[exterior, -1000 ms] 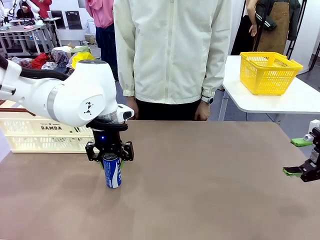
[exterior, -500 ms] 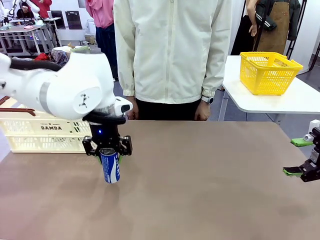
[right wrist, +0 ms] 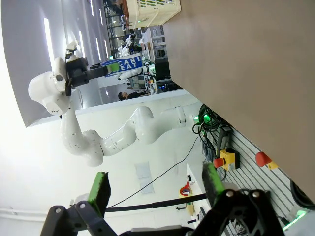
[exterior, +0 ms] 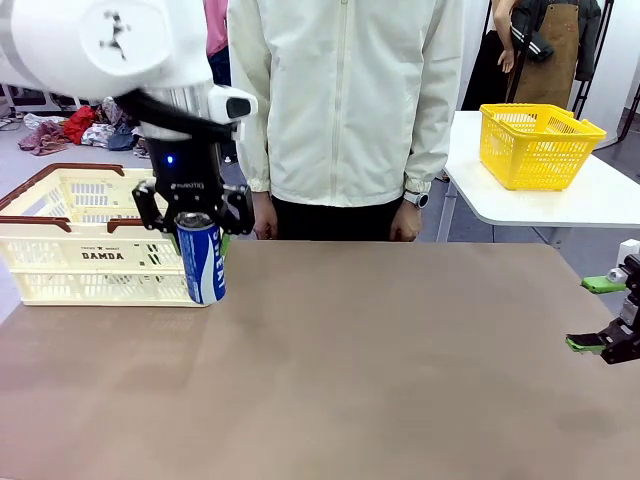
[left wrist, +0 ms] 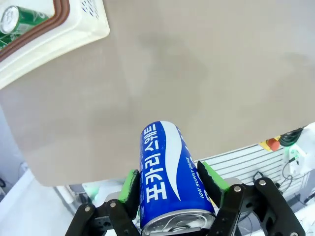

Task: Place the drinks into the Shopping basket.
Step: Pick up one drink and place it into the Shopping basket.

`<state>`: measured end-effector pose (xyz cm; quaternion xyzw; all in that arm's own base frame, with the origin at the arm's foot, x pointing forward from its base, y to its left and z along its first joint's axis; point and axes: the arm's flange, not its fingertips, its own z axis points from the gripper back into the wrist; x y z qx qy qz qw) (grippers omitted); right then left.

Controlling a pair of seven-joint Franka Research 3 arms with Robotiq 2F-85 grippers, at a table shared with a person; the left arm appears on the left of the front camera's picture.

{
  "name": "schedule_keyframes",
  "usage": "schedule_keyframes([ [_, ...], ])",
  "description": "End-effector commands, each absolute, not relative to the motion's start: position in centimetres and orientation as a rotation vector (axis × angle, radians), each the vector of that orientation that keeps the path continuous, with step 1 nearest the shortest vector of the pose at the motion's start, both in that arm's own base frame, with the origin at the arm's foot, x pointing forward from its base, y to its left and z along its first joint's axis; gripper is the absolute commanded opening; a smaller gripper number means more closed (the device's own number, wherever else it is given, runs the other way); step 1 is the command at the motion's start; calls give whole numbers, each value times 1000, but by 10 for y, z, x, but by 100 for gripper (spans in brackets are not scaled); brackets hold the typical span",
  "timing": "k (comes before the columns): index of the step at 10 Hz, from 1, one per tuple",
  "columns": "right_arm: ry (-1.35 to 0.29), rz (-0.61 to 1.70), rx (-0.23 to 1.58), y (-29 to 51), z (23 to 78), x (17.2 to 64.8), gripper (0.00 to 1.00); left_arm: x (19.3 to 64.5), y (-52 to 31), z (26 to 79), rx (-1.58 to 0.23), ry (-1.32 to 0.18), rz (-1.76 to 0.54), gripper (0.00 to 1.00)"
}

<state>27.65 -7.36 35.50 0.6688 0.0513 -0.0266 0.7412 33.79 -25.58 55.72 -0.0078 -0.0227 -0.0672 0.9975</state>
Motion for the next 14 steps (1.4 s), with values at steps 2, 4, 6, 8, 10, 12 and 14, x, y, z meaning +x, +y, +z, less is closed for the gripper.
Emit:
schedule_keyframes([
  [2,120,-54,1464,-73,358,275,100,344,-240,547,-54,-87,-122,0],
  [4,120,-54,1464,-73,358,275,100,341,-254,560,-18,-48,-136,0],
  [6,120,-54,1464,-73,358,275,100,341,-254,560,-18,-48,-136,0],
  [8,120,-54,1464,-73,358,275,100,343,-255,553,-17,-48,-136,0],
  [10,120,-54,1464,-73,358,275,100,379,-223,603,-65,-91,-38,0],
  [12,120,-54,1464,-73,358,275,100,416,-160,647,-73,-102,-141,0],
  [14,120,-54,1464,-73,358,275,100,458,-122,651,-56,-139,-124,0],
])
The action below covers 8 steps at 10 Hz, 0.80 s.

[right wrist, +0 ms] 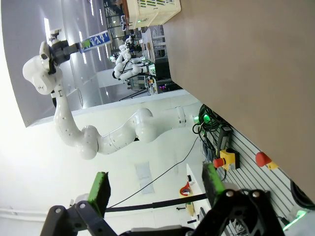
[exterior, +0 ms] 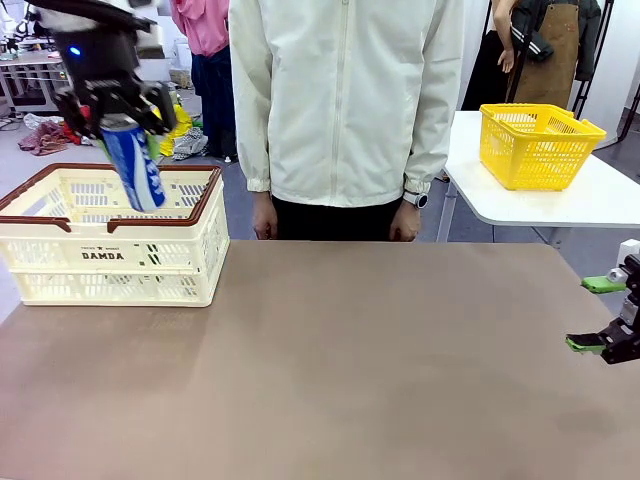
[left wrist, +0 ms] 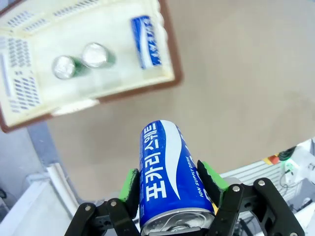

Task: Place the drinks into the Shopping basket.
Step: Pick up one drink and place it into the Shopping basket.

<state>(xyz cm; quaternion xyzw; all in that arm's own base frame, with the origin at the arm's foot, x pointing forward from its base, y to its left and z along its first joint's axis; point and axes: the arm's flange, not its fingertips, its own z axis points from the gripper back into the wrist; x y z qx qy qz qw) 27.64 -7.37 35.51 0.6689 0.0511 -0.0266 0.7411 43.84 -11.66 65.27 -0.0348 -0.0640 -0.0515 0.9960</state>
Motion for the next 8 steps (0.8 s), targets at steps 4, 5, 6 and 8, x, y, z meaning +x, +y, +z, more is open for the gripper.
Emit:
schedule_keyframes([
  [4,120,-54,1464,-73,358,275,100,550,-77,623,-108,-266,-69,0],
  [5,120,-54,1464,-73,358,275,100,565,-68,611,-116,-256,-39,0],
  [6,120,-54,1464,-73,358,275,100,574,-60,604,-168,-273,31,0],
  [8,120,-54,1464,-73,358,275,100,572,-62,592,-118,-254,-37,0],
])
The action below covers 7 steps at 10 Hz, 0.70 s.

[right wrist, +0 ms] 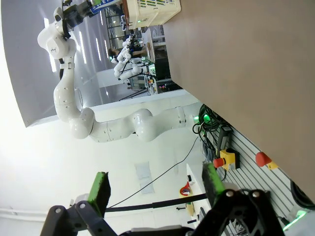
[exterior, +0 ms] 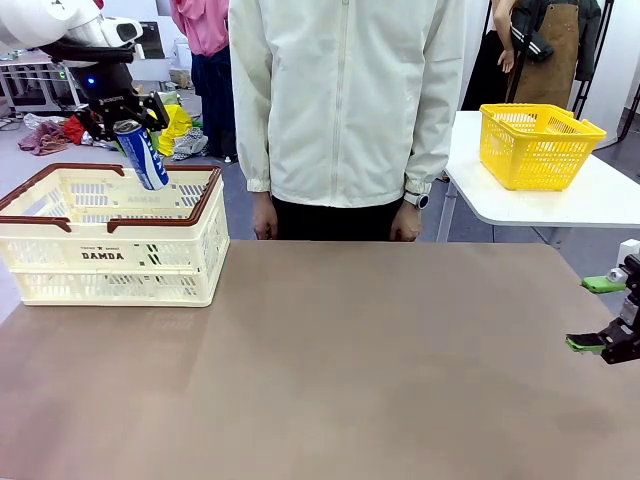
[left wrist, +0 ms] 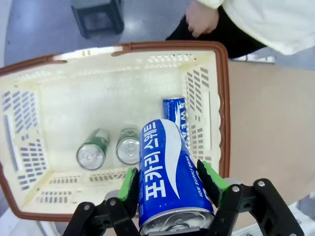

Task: Place the drinks into the Shopping basket.
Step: Pick up one drink and place it into the Shopping basket.

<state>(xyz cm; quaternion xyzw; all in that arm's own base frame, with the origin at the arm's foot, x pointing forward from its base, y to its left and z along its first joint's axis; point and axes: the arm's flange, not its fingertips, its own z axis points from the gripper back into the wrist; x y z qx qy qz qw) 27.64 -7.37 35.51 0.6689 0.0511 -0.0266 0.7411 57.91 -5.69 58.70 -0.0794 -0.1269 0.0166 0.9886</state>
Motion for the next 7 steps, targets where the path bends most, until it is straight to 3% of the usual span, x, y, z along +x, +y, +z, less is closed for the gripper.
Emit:
schedule_keyframes([
  [1,120,-54,1464,-73,358,275,100,572,-62,592,-118,-254,-37,0],
  [4,120,-54,1464,-73,358,275,100,577,-64,586,-139,-246,-5,0],
  [7,120,-54,1464,-73,358,275,100,596,-69,536,-129,-198,-99,0],
])
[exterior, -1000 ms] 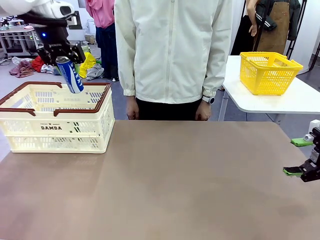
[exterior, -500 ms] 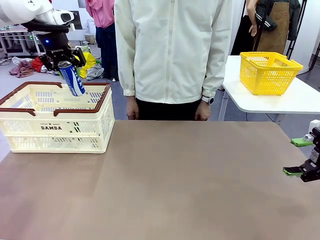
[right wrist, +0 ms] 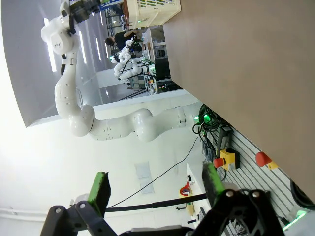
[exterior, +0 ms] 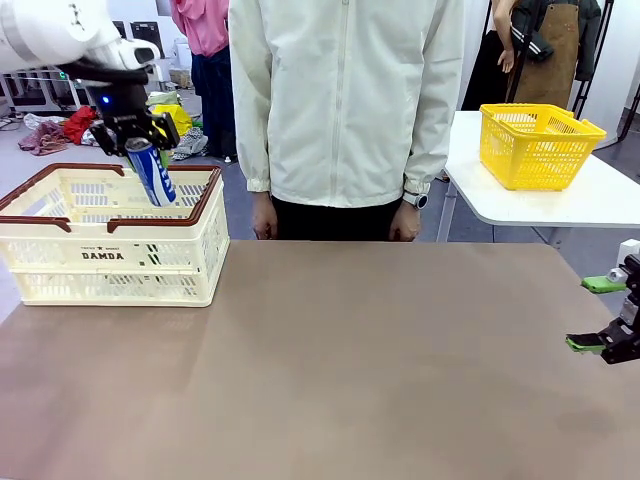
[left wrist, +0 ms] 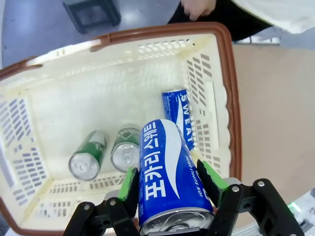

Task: Place the drinks into the Shopping basket.
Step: Pick up one drink and place it into the Shopping basket.

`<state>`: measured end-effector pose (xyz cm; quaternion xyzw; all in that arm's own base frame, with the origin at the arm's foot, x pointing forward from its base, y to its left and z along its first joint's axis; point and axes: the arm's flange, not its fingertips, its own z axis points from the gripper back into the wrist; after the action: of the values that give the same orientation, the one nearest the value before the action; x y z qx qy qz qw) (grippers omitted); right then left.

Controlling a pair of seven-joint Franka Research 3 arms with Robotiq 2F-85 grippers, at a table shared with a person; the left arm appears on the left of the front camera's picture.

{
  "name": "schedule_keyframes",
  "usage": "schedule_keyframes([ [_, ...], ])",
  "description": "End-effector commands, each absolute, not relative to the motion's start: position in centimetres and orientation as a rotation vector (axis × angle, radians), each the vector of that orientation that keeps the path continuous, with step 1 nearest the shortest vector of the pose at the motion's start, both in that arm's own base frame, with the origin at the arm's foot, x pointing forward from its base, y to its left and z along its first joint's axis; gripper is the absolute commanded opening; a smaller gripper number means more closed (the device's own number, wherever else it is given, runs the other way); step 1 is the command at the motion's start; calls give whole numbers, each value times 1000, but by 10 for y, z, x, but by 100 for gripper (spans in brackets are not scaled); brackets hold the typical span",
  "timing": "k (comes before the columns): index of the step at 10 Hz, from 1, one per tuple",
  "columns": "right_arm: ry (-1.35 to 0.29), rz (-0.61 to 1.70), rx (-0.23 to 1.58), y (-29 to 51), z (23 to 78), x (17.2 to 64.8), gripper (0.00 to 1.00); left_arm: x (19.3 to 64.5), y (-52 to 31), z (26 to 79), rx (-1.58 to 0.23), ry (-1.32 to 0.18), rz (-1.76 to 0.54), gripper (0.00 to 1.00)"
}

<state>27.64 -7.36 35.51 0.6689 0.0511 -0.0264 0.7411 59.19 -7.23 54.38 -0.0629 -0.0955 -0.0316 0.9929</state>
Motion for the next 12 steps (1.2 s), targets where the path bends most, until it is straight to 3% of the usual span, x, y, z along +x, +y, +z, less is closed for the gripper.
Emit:
schedule_keyframes([
  [1,120,-54,1464,-73,358,275,100,606,-69,519,-124,-181,-116,0],
  [6,120,-54,1464,-73,358,275,100,643,-71,453,-92,-53,-89,0],
  [12,120,-54,1464,-73,358,275,100,665,-77,420,-73,70,-83,0],
])
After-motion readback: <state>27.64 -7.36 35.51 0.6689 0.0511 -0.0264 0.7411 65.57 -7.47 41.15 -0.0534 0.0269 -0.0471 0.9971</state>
